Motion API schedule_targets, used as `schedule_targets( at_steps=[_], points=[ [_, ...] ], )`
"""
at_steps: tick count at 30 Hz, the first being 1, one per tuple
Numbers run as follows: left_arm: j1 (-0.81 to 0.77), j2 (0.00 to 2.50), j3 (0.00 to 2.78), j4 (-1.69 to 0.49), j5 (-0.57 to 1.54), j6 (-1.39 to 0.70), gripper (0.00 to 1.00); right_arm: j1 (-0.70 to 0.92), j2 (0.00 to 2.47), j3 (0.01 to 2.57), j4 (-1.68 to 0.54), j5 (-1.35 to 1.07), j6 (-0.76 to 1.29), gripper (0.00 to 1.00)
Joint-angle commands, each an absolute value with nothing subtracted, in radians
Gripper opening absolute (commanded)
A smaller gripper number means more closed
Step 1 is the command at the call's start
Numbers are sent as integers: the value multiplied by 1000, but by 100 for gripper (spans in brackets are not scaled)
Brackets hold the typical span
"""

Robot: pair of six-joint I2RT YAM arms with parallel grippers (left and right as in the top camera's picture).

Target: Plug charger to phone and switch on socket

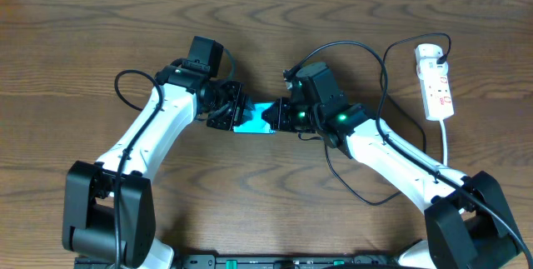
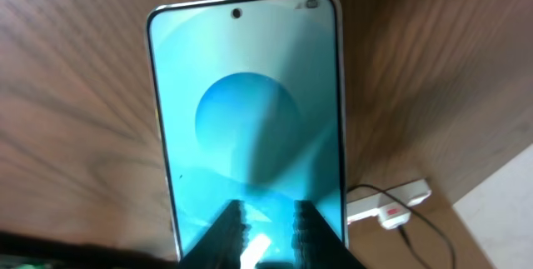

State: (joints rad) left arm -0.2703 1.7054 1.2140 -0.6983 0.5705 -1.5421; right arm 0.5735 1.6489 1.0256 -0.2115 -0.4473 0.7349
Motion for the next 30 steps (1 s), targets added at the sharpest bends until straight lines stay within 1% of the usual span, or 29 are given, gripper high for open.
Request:
schedule_targets(
  at_steps=[1, 4, 10, 12, 13, 15, 22, 30],
  points=[
    [-261, 1685, 1208, -693, 557, -1505, 33, 573, 1650, 1038, -207, -450, 717, 1],
    [-241, 1685, 1208, -691, 558, -1459, 49, 558, 1650, 1038, -227, -449, 717, 1],
    [-191, 1685, 1208, -690, 608, -1353, 75, 489, 1650, 1038, -299, -447, 709, 1],
    [-167, 1685, 1208, -685, 636, -1290, 81, 462, 1650, 1038, -319, -447, 709, 1],
    [-151, 1685, 1208, -676, 660, -1240, 86, 445, 1650, 1038, -326, -450, 709, 1],
    [-128, 1685, 1208, -659, 704, -1165, 91, 420, 1650, 1038, -325, -475, 712, 1],
    [-88, 1685, 1208, -590, 802, -1019, 93, 332, 1650, 1038, -265, -642, 781, 1],
    [-87, 1685, 1208, -435, 933, -961, 93, 263, 1650, 1038, -89, -919, 906, 1]
  ],
)
